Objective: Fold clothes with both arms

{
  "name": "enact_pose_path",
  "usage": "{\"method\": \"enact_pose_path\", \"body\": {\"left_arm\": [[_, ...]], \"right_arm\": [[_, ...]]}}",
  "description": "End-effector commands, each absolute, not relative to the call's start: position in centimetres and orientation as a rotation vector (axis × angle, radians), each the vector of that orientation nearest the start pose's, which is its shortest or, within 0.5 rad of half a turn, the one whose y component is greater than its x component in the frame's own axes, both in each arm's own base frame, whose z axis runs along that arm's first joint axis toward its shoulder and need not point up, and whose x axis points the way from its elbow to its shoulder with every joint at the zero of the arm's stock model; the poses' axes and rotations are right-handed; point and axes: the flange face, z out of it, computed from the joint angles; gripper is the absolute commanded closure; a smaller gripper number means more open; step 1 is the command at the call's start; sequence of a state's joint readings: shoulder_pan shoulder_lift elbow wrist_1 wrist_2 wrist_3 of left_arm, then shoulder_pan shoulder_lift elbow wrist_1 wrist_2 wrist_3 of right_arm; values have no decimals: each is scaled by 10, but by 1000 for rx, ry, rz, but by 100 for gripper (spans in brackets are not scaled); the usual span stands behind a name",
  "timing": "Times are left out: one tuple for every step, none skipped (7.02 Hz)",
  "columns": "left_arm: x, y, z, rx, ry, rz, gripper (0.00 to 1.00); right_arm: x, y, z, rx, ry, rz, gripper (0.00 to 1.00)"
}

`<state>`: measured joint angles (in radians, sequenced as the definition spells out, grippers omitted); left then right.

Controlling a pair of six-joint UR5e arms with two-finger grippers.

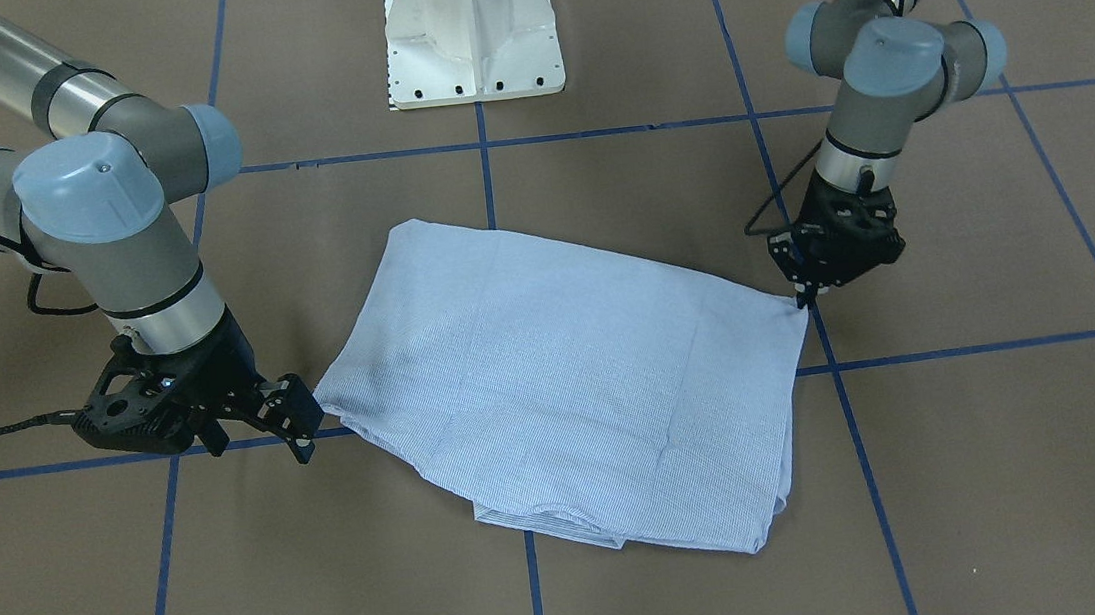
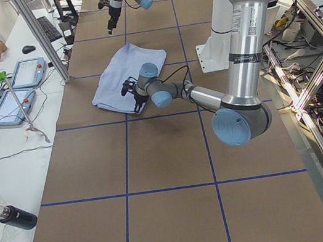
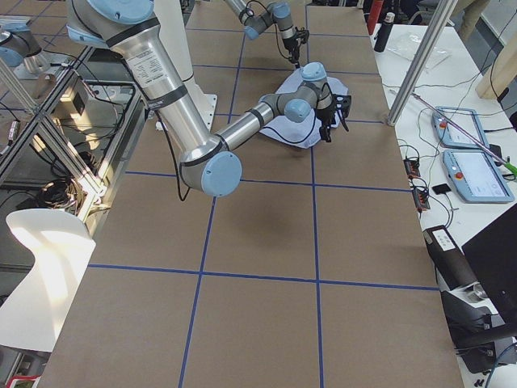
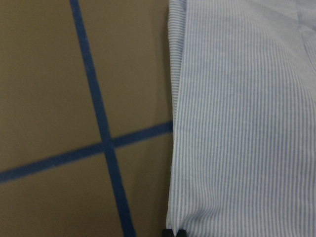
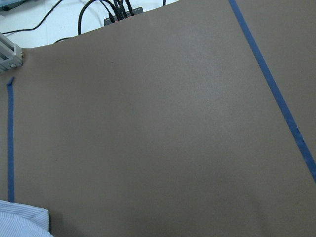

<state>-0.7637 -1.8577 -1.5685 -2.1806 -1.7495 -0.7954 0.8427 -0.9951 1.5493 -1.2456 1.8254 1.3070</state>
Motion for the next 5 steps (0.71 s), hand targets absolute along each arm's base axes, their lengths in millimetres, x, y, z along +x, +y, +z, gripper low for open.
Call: {"method": "enact_pose_path", "body": {"left_arm": [[394,-645,436,550,653,12,100],[419,-688,420,565,628,-9,100],[446,-724,389,576,629,-21,100],[461,-742,391,589,641,-22,100],[461,-743,391,598,651,-20,100]], "right_arm": [[-387,-597,295,260,-878,425,0],[-388,-597,293,261,-881,424,0],[-389,-596,290,263,-885,422,0],[-390,-596,286,263,-891,425,0],[-394,-592,281,261,-901,426,0]]}}
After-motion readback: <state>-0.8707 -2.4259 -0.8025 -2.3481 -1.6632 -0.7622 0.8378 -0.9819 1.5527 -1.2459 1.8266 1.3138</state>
